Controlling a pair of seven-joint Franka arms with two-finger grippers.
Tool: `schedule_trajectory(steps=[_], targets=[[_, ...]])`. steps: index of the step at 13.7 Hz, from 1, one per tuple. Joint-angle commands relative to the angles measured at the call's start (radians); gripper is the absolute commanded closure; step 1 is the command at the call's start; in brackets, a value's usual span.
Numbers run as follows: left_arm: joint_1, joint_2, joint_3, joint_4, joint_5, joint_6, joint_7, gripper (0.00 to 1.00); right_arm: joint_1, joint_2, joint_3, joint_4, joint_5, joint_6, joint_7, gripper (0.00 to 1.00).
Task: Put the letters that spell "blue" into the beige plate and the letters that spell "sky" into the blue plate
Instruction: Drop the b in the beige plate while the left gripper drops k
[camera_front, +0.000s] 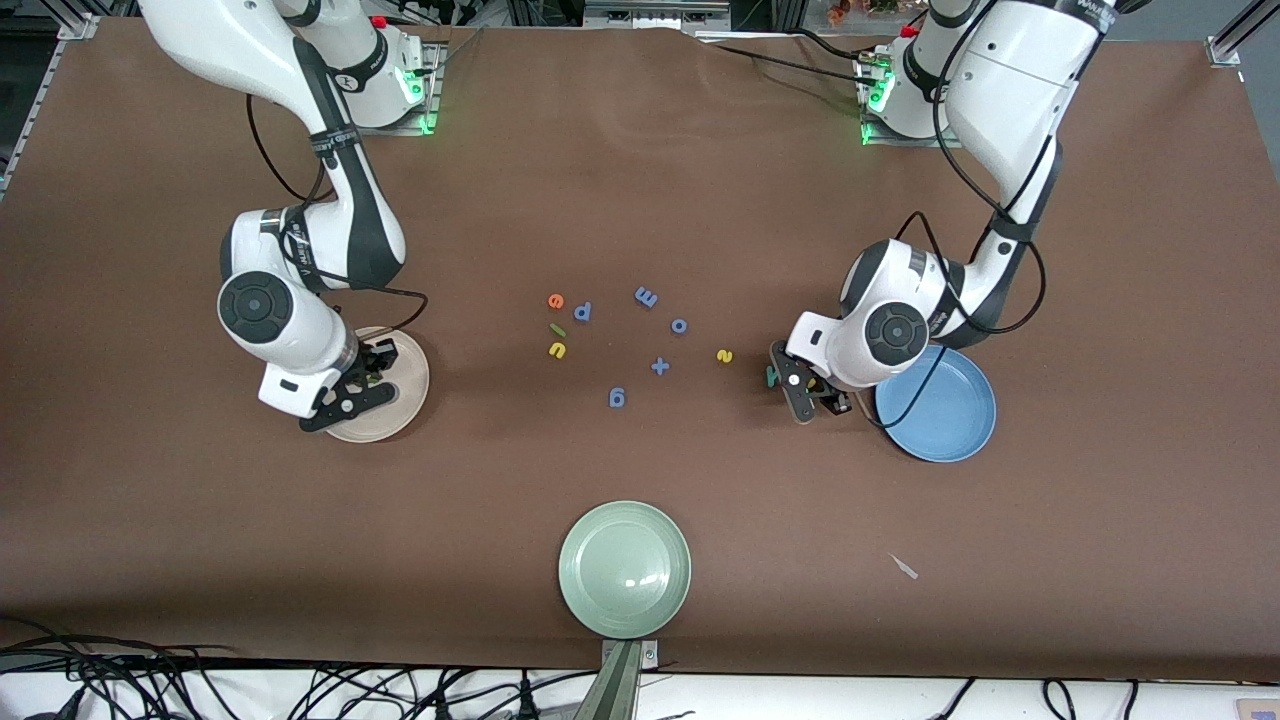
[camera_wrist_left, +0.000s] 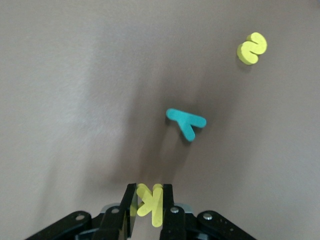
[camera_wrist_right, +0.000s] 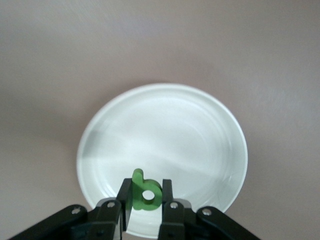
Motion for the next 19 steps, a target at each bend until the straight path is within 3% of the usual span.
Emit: schedule_trajectory(steps=[1,2,3,6,10,12,13,14,17,19], targets=[[0.028,-0.050,0.008,0.040,0.022,-0.142,0.012,1.00,0.010,-0.057,0.000,-0.070,0.003,0.032,-0.007,0.60],[0.053,-0.055,0.008,0.059,0.023,-0.182,0.014,1.00,0.010,-0.056,0.001,-0.069,0.003,0.031,-0.001,0.47],[0.086,-0.058,0.006,0.060,0.023,-0.202,0.017,1.00,0.010,-0.057,0.003,-0.064,0.010,0.029,0.005,0.44],[0.186,-0.065,0.008,0.054,0.023,-0.216,0.124,1.00,0.020,-0.057,0.021,-0.024,0.037,-0.021,0.079,0.44],[0.286,-0.038,0.005,0.038,0.023,-0.216,0.216,0.99,0.021,-0.048,0.168,-0.003,0.037,-0.028,0.373,0.42],[0.286,-0.032,0.005,0.034,0.022,-0.215,0.215,0.78,0.023,-0.043,0.246,-0.004,0.036,-0.003,0.532,0.41],[0.285,-0.033,0.005,0.037,0.022,-0.215,0.215,0.45,0.038,-0.036,0.271,-0.003,0.036,0.012,0.618,0.41],[0.283,-0.039,0.000,0.041,0.022,-0.215,0.216,0.00,0.070,-0.024,0.274,-0.003,0.034,0.037,0.686,0.41],[0.262,-0.050,-0.018,0.054,0.007,-0.215,0.143,0.00,0.141,0.021,0.274,-0.003,0.031,0.115,0.841,0.41],[0.261,-0.055,-0.070,0.064,0.006,-0.215,-0.008,0.00,0.165,0.052,0.274,-0.003,0.033,0.166,0.895,0.41]])
